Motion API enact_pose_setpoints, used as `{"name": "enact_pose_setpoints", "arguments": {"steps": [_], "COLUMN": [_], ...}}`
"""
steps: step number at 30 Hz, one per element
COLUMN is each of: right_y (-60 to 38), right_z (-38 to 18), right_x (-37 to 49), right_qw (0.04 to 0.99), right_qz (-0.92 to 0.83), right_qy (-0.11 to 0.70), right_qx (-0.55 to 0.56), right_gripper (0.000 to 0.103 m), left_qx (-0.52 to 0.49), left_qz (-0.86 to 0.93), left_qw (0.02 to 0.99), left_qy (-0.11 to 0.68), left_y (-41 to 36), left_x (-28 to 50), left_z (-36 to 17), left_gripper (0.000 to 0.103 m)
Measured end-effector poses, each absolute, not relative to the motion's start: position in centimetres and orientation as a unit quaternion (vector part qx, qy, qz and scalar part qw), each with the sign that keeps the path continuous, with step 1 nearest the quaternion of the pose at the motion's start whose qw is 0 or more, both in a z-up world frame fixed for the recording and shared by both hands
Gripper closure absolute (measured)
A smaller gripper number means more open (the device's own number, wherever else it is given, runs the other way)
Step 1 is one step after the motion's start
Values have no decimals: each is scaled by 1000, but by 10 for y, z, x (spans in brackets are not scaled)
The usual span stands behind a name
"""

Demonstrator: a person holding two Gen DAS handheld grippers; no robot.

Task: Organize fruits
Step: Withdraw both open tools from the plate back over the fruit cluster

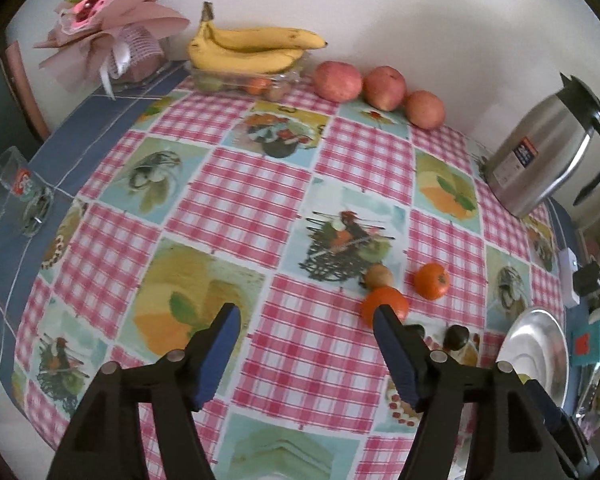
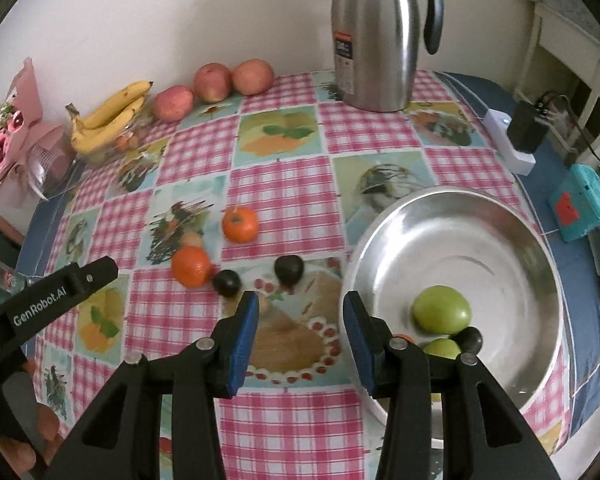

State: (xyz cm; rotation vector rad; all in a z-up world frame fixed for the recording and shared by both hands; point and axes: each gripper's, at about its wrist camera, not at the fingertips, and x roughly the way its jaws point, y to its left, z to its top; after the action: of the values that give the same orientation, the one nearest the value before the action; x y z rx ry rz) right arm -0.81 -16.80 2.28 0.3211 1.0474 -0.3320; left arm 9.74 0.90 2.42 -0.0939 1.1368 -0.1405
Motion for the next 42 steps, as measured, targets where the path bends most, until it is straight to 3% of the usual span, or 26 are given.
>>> {"name": "enact_pose_setpoints", "arguments": {"steps": [2,3,5,6,10,14,42], "right_y": [-169,-169,-170,-171,-175,-175,-161], "right_z": [21,20,18,17,13,10,9], "right_x": [-8,-8,-7,-7,-8,-8,4], "right_qw": [839,837,835,834,828,828,851], "right_qz": [-160,-164,-171,-174,-184,-189,-161], "right_qy": [498,500,502,503,509,510,487], "right_qx": [152,151,148,147,147,137,113], "right_gripper": [56,51,31,30,29,13,10], "left_qx": [-46,-46,-42,-40,-31,-30,-29], "left_qz": [-63,-61,-57,-56,-55,-54,-70], "left_qw": [839,840,842,843,848,848,884], "left_qy": [538,538,535,533,526,527,460], "left_y": [11,12,11,11,9,9,3], "left_x": [98,98,98,98,97,97,102], "left_z": [23,23,22,22,23,21,43], "left_gripper": [26,20,10,5,0,0,0]}}
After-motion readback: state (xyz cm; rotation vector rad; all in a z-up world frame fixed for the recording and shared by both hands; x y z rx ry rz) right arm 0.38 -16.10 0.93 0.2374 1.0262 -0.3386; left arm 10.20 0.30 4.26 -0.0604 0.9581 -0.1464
